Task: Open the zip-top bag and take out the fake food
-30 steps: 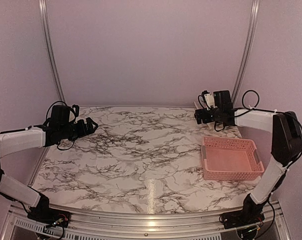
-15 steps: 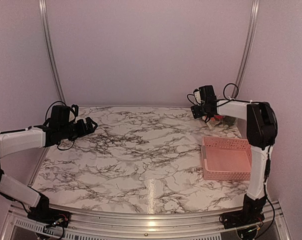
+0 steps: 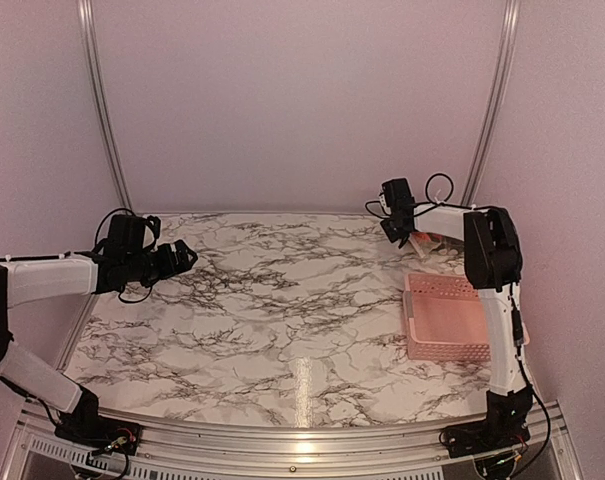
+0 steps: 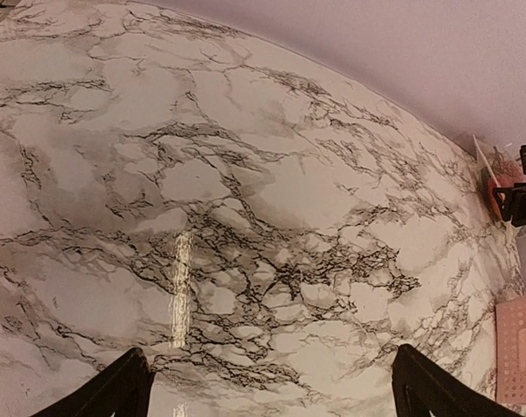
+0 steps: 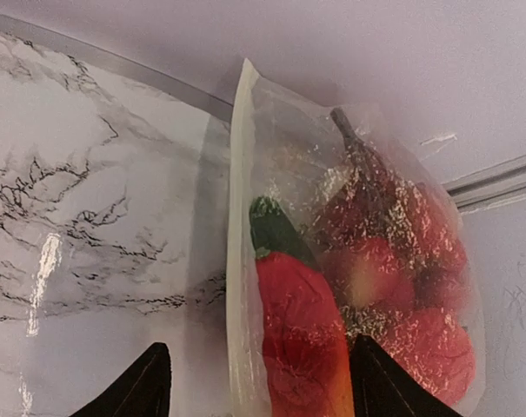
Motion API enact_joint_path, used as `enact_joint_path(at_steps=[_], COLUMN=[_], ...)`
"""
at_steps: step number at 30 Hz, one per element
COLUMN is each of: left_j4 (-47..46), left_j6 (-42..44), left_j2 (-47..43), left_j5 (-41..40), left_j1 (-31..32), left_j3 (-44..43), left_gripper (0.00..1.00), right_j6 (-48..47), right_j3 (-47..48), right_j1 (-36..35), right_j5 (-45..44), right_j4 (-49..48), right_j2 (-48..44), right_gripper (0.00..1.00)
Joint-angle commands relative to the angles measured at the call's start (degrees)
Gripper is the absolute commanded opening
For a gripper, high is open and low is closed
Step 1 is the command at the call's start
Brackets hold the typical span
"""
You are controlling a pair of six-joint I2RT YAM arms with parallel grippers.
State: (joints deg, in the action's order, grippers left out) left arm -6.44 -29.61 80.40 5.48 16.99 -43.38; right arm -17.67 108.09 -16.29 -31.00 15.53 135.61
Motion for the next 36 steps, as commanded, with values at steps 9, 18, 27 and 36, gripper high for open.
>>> enact_joint_path(at_steps=[9, 18, 27, 36], left_j4=[-0.4, 0.7, 0.2, 0.4], left_j6=[-0.4, 0.2, -0.2, -0.4], left_j2=[1.2, 1.2, 1.0, -1.8], left_j5=[-1.5, -2.9, -2.1, -3.7], left_j1=[0.4, 0.4, 0.4, 0.4], left_j3=[0.6, 0.0, 0.0, 1.1], left_gripper=[0.99, 0.99, 0.99, 0.99], right_j6=[-5.3, -6.0, -5.7, -6.2], right_j3=[6.6, 7.0, 8.4, 11.7], right_j1=[-0.6, -0.7, -2.8, -6.8], right_j5=[-8.9, -9.5, -5.5, -0.4], right_j4=[0.6, 0.1, 1.1, 2.9], right_j2=[5.4, 6.2, 3.6, 0.7], right_gripper=[0.50, 0.16, 0.00, 0.00])
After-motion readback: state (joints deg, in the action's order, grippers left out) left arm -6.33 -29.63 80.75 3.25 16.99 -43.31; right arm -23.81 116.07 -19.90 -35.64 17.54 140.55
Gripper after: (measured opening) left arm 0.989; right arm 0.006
